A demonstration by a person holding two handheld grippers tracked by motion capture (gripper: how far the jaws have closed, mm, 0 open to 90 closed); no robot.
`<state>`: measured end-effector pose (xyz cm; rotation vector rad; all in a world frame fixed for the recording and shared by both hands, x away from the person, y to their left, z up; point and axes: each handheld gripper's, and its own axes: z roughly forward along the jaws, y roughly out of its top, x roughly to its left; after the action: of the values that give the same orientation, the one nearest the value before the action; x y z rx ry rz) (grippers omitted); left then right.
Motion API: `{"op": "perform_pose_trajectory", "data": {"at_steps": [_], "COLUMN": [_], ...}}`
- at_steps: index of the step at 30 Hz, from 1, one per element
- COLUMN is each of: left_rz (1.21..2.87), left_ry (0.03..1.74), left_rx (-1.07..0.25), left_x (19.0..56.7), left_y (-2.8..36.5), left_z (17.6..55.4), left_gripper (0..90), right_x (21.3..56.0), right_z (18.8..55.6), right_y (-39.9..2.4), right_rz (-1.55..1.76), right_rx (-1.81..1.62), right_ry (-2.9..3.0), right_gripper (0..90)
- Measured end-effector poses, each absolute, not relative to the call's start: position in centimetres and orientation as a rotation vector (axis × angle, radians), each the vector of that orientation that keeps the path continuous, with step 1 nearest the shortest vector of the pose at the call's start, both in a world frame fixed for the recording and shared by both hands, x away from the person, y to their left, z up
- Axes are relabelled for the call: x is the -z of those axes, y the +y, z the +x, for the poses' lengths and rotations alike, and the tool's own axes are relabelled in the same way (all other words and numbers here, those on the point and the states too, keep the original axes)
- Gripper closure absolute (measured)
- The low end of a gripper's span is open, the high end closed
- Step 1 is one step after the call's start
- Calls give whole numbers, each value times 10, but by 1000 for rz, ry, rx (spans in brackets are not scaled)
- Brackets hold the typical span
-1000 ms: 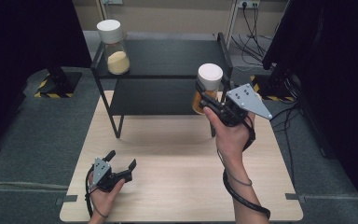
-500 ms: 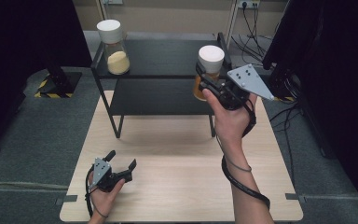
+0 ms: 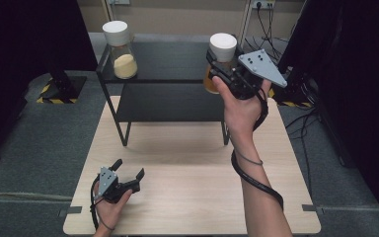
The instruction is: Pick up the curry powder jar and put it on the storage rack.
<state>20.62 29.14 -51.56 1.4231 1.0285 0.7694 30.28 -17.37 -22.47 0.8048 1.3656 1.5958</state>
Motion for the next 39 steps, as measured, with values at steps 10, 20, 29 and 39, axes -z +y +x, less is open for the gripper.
{"op": "perform_pose_trajectory", "data": {"at_steps": [10, 20, 29, 39], "left_rz": [1419, 1423, 1421, 1425], "left_ry": [1028, 1027, 1027, 1025], "left_rx": [-764, -765, -763, -762], "left_x": [516, 516, 516, 516], "left_y": [292, 292, 292, 292], "left_z": [207, 207, 207, 207], "left_gripper": [55, 55, 55, 53], "right_x": [216, 208, 206, 206], "right_z": [319, 340, 355, 367], "right_y": [-163, -161, -159, -158], "right_rz": [832, 863, 885, 900], "right_rx": [-1557, -1517, -1499, -1489], "right_ry": [1360, 1367, 1358, 1366], "right_gripper": [341, 341, 341, 341]}}
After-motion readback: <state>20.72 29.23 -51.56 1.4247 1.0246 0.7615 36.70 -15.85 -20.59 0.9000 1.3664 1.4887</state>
